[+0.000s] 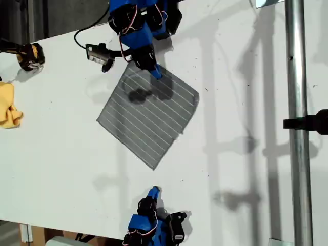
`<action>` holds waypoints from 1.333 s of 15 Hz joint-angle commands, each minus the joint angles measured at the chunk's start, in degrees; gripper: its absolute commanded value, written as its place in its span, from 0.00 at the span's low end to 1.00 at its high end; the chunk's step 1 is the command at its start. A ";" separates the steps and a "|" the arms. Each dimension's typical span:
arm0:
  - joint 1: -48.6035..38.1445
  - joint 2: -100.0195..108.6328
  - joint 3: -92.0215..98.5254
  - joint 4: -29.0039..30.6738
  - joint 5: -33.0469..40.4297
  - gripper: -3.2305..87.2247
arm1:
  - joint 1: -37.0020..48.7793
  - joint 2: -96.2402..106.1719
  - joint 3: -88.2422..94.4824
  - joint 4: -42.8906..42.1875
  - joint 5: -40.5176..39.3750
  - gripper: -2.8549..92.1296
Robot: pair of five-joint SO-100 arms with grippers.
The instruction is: Grasp corners of a towel and fold twice.
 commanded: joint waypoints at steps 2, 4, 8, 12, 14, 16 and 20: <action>-0.62 0.18 0.00 0.00 -0.53 0.06 | -2.02 -21.62 -27.16 11.69 -3.43 0.03; -0.62 0.18 0.00 0.00 -0.53 0.06 | -3.08 -29.88 -37.18 16.17 -3.69 0.03; -0.79 0.18 0.00 0.00 -0.35 0.06 | -5.80 -39.73 -48.34 20.48 -3.25 0.03; -0.88 0.18 0.00 -0.09 -0.35 0.06 | -7.82 -41.75 -51.42 19.42 -2.29 0.03; -0.88 0.18 0.00 -0.09 -0.35 0.06 | -8.17 -41.92 -50.80 17.49 -2.29 0.03; -0.88 0.18 0.00 -0.09 -0.35 0.06 | -8.17 -41.84 -49.75 16.17 -2.55 0.03; -0.79 0.18 0.00 -0.09 -0.35 0.06 | -9.14 -41.22 -49.13 15.21 -3.25 0.40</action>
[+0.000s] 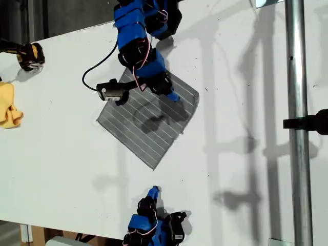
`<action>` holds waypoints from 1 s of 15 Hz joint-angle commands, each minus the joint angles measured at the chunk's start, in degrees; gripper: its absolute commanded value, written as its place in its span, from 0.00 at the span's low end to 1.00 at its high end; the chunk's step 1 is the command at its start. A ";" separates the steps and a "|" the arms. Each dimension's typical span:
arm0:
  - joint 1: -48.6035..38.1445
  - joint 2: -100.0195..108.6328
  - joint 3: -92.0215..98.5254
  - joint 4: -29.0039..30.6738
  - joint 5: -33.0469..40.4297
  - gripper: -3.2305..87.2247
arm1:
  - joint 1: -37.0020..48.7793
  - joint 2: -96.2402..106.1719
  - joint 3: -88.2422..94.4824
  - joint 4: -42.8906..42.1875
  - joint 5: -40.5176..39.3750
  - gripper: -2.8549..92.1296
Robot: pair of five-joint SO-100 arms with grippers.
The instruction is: Grasp corners of a towel and fold twice.
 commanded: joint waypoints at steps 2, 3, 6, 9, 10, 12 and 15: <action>-0.44 0.18 0.00 -0.09 -0.18 0.06 | -0.35 2.29 -0.35 -0.53 -1.14 0.51; -0.44 0.18 0.00 -0.18 -0.18 0.06 | -0.44 2.29 -0.35 0.44 -1.14 0.50; -0.44 0.18 0.00 -0.18 -0.18 0.06 | -0.53 2.02 2.46 0.79 0.18 0.48; -0.53 0.18 0.00 -0.18 -0.26 0.06 | -0.97 -2.20 6.50 0.18 1.23 0.46; -0.44 0.18 0.00 -0.18 -0.35 0.06 | -1.32 -4.48 7.21 -0.44 1.93 0.46; -0.26 0.18 0.00 -0.18 -0.62 0.06 | -2.29 -8.26 9.40 -3.16 4.66 0.45; -0.26 0.18 0.09 -0.18 -0.70 0.06 | -3.43 -13.45 10.72 -5.27 10.02 0.44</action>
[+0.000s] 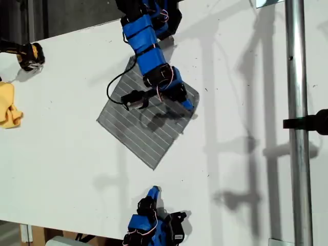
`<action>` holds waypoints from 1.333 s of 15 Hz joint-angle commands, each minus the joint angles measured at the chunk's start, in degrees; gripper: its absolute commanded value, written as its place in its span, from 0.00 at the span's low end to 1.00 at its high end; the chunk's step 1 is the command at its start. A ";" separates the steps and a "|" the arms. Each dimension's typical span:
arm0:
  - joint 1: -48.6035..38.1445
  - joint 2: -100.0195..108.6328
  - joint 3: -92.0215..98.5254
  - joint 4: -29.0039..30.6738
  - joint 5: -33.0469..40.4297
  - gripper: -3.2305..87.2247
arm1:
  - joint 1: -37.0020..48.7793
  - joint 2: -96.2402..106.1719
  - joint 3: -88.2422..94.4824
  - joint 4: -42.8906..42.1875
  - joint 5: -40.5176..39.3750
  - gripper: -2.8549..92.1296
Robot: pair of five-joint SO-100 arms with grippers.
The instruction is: Grasp corners of a towel and fold twice.
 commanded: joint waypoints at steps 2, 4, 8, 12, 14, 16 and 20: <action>-0.18 0.18 0.09 -0.18 -0.70 0.06 | -0.88 -1.67 2.11 -3.08 5.63 0.42; -0.18 0.18 0.09 -0.18 -0.70 0.06 | -0.88 -2.81 3.52 -4.48 8.79 0.42; 0.00 0.18 0.09 -0.09 -0.70 0.06 | -0.79 -7.03 3.34 -7.47 10.72 0.41; 0.00 0.18 0.09 -0.09 -0.62 0.06 | -0.70 -11.51 2.72 -10.02 10.72 0.41; 0.09 0.18 0.09 -0.09 -0.62 0.06 | -1.05 -13.01 2.90 -10.99 11.07 0.39; 0.09 0.18 0.09 -0.09 -0.70 0.06 | -1.76 -14.50 3.16 -11.87 12.22 0.33; 0.09 0.18 0.09 -0.09 -0.79 0.06 | -2.02 -14.94 2.90 -11.78 13.36 0.10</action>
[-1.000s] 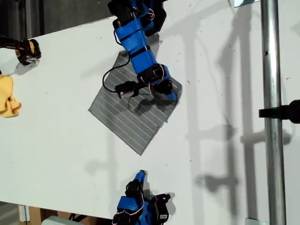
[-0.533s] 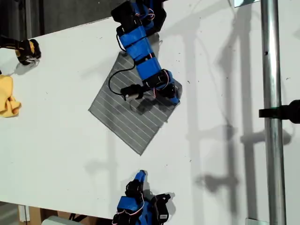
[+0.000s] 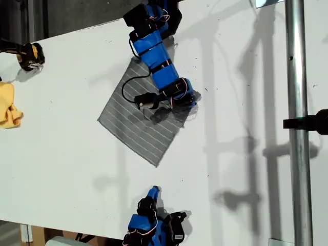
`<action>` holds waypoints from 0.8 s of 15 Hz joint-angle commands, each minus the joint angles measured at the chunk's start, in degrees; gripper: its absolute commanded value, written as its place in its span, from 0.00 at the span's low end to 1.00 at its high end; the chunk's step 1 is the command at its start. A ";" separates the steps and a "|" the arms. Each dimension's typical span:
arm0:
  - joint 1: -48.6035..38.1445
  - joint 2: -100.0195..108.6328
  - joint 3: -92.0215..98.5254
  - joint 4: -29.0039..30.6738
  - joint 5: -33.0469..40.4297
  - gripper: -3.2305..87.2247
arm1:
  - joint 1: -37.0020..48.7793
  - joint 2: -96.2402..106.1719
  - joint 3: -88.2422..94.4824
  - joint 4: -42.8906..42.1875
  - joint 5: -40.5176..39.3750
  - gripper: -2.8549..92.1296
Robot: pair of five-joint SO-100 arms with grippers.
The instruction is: Grasp corners of a towel and fold twice.
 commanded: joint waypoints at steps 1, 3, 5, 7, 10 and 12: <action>0.09 0.18 0.09 -0.09 -0.88 0.06 | -0.70 0.00 0.00 0.00 -0.26 0.09; 0.09 0.18 0.09 -0.09 -1.05 0.05 | -0.62 -0.09 -0.18 0.00 -0.97 0.08; 0.44 0.18 -0.18 -0.62 -1.76 0.05 | -0.70 -0.18 -0.44 -0.09 -1.32 0.07; 1.14 0.18 -3.16 -2.37 -1.93 0.03 | -0.70 -0.18 -0.70 -0.26 -2.02 0.03; 1.05 -3.87 -12.57 -2.72 -1.49 0.01 | 0.18 -0.18 -1.41 -0.44 -3.87 0.03; 1.14 -18.98 -22.32 -5.10 0.26 0.01 | 0.62 -0.26 -2.11 -0.44 -4.92 0.03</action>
